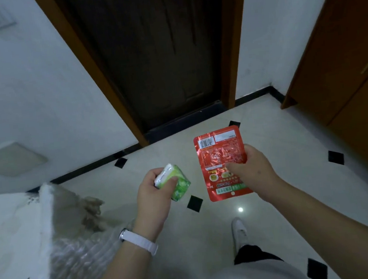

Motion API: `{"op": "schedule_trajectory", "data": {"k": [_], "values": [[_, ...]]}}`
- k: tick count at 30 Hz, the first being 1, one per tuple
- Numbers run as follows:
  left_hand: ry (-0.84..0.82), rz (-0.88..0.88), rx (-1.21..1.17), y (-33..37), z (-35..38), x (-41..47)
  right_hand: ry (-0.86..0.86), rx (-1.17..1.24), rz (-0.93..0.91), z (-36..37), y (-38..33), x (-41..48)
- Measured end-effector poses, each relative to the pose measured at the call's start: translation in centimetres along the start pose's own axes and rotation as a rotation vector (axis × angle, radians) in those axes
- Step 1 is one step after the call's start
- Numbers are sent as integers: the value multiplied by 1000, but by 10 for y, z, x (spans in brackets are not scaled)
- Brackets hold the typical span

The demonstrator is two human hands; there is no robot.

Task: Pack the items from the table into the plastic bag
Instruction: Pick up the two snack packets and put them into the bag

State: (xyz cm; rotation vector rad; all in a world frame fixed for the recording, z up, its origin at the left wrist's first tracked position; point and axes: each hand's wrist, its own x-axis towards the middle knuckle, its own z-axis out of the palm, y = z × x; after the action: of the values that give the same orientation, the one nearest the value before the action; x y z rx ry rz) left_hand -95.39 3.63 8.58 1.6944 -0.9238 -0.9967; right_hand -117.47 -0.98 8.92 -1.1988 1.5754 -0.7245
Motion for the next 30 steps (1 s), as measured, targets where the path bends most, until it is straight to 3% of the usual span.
{"op": "schedule_trajectory", "data": {"k": [6, 13, 23, 30], "values": [[114, 31, 3, 54, 26, 84, -117, -39, -86, -14, -61, 109], [216, -16, 57, 61, 28, 136, -238, -76, -119, 21, -105, 180], [341, -83, -52, 32, -54, 275, -310, -212, -135, 145, -170, 284], [421, -51, -153, 37, -172, 381, -375, -247, -235, 278, -262, 341]]}}
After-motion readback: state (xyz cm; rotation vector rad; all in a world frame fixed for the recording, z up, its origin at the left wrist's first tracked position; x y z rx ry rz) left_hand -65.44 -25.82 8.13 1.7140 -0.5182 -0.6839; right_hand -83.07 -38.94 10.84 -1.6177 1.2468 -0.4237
